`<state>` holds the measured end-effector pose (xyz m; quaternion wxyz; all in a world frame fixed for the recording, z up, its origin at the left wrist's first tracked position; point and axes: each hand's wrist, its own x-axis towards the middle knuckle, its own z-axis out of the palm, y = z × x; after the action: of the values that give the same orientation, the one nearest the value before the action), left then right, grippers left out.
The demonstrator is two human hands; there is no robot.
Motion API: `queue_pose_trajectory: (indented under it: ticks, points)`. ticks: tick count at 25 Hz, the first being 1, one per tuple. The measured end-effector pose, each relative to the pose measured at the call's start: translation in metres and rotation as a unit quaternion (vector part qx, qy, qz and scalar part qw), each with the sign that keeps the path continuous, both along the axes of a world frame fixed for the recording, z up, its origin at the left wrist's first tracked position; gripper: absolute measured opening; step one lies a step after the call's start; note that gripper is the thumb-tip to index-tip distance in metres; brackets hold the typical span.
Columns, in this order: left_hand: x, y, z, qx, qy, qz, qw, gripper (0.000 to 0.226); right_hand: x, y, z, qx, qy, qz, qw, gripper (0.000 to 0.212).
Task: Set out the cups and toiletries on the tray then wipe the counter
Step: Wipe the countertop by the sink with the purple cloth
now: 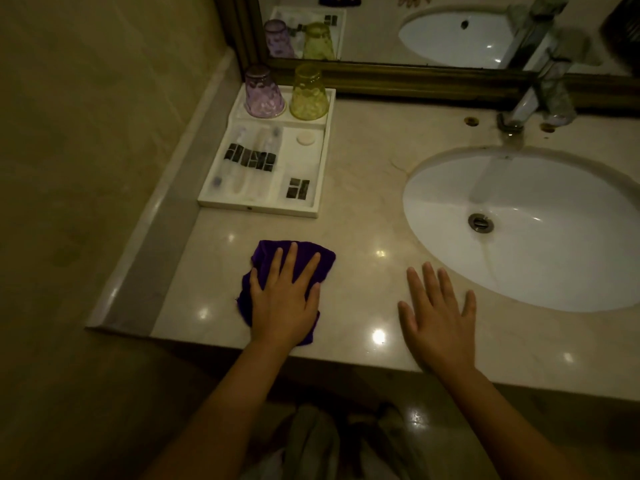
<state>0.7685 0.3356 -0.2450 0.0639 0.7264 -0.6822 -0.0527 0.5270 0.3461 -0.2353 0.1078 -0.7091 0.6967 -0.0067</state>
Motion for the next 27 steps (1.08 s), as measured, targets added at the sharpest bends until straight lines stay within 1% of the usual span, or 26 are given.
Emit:
queue_pose_trajectory:
  ticks: [13, 19, 24, 27]
  points:
    - [0.117, -0.012, 0.012, 0.003, -0.001, 0.034, 0.999, 0.05, 0.0, 0.0, -0.001, -0.006, 0.009, -0.003, 1.0, 0.061]
    - [0.12, -0.011, 0.013, 0.018, -0.022, 0.033, 0.999, 0.053, 0.0, 0.0, -0.003, -0.006, 0.004, 0.002, 1.0, 0.06]
    - [0.104, -0.007, 0.015, -0.016, -0.03, 0.038, 0.999, 0.062, -0.001, -0.001, -0.003, -0.007, 0.01, 0.006, 1.0, 0.059]
    - [0.089, 0.003, 0.016, -0.003, 0.013, 0.066, 0.998, 0.06, 0.0, 0.0, 0.002, 0.003, -0.005, 0.009, 1.0, 0.058]
